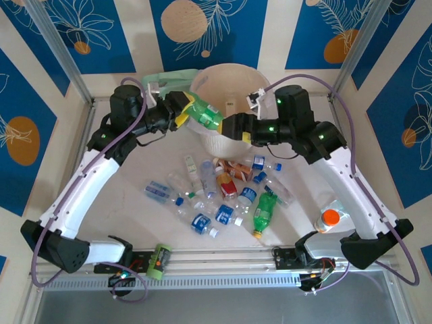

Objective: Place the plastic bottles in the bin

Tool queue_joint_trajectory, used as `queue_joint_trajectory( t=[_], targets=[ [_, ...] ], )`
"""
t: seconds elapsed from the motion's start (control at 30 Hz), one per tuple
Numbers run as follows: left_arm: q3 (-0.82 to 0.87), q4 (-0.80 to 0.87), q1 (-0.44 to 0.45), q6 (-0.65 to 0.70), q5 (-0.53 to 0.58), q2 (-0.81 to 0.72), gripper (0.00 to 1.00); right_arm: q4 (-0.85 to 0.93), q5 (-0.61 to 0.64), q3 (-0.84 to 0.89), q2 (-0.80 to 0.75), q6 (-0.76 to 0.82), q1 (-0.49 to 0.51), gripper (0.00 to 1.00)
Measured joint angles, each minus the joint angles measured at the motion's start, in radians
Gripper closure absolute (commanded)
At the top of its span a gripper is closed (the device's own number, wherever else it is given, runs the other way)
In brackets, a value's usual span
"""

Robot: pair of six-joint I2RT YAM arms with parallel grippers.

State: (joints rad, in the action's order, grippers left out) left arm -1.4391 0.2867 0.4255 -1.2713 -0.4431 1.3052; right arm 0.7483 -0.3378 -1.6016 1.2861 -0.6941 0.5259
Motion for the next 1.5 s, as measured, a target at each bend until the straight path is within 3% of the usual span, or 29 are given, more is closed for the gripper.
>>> queue_joint_trajectory(
  t=[0.2, 0.4, 0.6, 1.03, 1.07, 1.2, 1.33, 1.5],
  targets=[
    [0.000, -0.137, -0.007, -0.059, -0.077, 0.018, 0.50, 0.000, -0.024, 0.000, -0.003, 0.006, -0.070, 0.10],
    [0.008, -0.273, -0.009, -0.124, -0.135, 0.026, 0.51, -0.030, -0.070, 0.000, -0.003, -0.010, -0.095, 0.35],
    [0.064, -0.415, -0.011, -0.209, -0.180, 0.047, 0.52, -0.076, -0.101, -0.001, -0.003, -0.025, -0.106, 0.49],
    [0.092, -0.531, -0.015, -0.285, -0.212, 0.080, 0.52, -0.128, -0.151, -0.002, 0.000, -0.042, -0.149, 0.79],
    [0.094, -0.538, -0.016, -0.288, -0.212, 0.080, 0.49, -0.130, -0.152, -0.003, 0.000, -0.041, -0.149, 0.82],
    [0.098, -0.525, -0.016, -0.257, -0.211, 0.079, 0.00, -0.128, -0.153, -0.024, 0.012, -0.043, -0.151, 0.86],
    [0.064, -0.341, -0.016, -0.089, -0.157, 0.060, 0.00, -0.110, -0.140, -0.076, 0.044, -0.049, -0.156, 0.85],
    [0.034, -0.062, -0.016, 0.156, 0.013, -0.048, 0.00, -0.090, -0.117, -0.175, 0.129, -0.050, -0.170, 0.85]
  ],
)
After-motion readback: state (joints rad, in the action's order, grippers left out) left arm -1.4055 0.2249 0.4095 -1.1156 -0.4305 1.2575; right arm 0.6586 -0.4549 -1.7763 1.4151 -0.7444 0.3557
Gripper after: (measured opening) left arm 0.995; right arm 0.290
